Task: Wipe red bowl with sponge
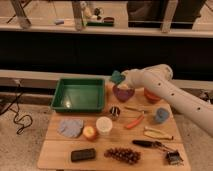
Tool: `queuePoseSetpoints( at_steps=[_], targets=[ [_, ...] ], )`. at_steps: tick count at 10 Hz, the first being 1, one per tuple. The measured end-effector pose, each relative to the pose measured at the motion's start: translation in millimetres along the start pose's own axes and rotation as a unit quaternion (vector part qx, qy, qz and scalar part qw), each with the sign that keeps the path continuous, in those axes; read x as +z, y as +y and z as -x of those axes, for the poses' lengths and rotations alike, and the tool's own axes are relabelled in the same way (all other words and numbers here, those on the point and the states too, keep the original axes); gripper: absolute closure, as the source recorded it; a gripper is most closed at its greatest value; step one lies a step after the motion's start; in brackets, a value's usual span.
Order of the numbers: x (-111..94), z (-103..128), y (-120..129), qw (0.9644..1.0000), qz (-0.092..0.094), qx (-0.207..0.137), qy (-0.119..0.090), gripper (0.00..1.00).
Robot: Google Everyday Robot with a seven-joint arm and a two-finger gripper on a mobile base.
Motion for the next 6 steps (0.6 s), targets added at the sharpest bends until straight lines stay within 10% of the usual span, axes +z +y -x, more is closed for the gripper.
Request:
queuePoseSetpoints(
  at_steps=[6],
  targets=[
    [-5.3, -74.9, -47.7, 0.9906, -0.047, 0.078, 0.102, 1.0]
  ],
)
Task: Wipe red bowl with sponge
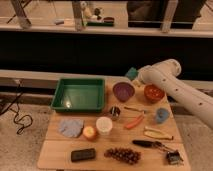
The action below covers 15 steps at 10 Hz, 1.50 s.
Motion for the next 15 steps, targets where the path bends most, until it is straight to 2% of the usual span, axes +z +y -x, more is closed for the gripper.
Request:
queuePoseSetpoints(
  at_steps=[4, 6, 8, 10, 11, 12, 13, 14, 15],
  targets=[
    [-0.1, -4.1, -2.2, 1.0, -0.002, 0.005, 0.006, 1.0],
    [11.6, -14.6, -5.2, 0.9993, -0.003, 0.025, 0.027, 1.0],
    [17.2, -39.7, -19.8, 0.9972, -0.008, 0.057, 0.047, 1.0],
    [20.5, -73.5, -39.2, 0.9919, -0.013, 0.107, 0.067, 1.0],
    [22.3, -89.2, -49.5, 0.9866, -0.016, 0.143, 0.077, 1.0],
    [23.9, -103.4, -58.4, 0.9791, -0.016, 0.183, 0.088, 1.0],
    [26.4, -112.8, -60.2, 0.9733, -0.012, 0.207, 0.098, 1.0],
    [29.2, -117.0, -57.9, 0.9701, -0.006, 0.219, 0.104, 1.0],
    [29.2, -116.1, -57.7, 0.9699, -0.005, 0.22, 0.104, 1.0]
  ],
)
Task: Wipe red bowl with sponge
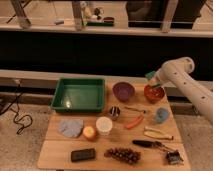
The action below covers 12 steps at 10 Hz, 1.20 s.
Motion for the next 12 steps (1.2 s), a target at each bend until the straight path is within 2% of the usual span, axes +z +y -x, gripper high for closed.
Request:
queuePoseSetpoints(
  at_steps=[5, 7, 10, 12],
  targets=[
    [0.5, -0.9, -1.7, 1.0, 0.0, 0.002, 0.003, 1.0],
    [14.3, -11.6, -11.8, 0.9984, 0.016, 0.045, 0.032, 1.0],
    [35.7, -32.2, -31.0, 0.9924, 0.03, 0.097, 0.07, 1.0],
    [47.5, -41.8, -29.9, 0.9908, 0.031, 0.099, 0.087, 1.0]
  ],
)
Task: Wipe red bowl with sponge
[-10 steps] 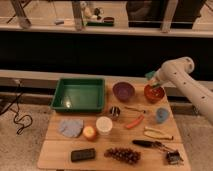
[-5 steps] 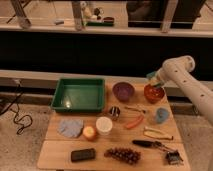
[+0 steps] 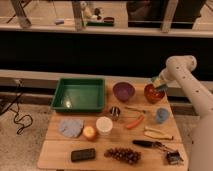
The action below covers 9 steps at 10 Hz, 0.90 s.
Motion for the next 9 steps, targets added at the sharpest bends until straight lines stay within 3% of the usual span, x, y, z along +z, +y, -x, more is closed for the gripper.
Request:
queuePoseSetpoints(
  at_steps=[7, 9],
  targets=[
    [2.8, -2.2, 0.1, 1.0, -0.001, -0.003, 0.003, 1.0],
    [5.0, -5.6, -4.2, 0.9999, -0.011, -0.001, 0.008, 1.0]
  ],
)
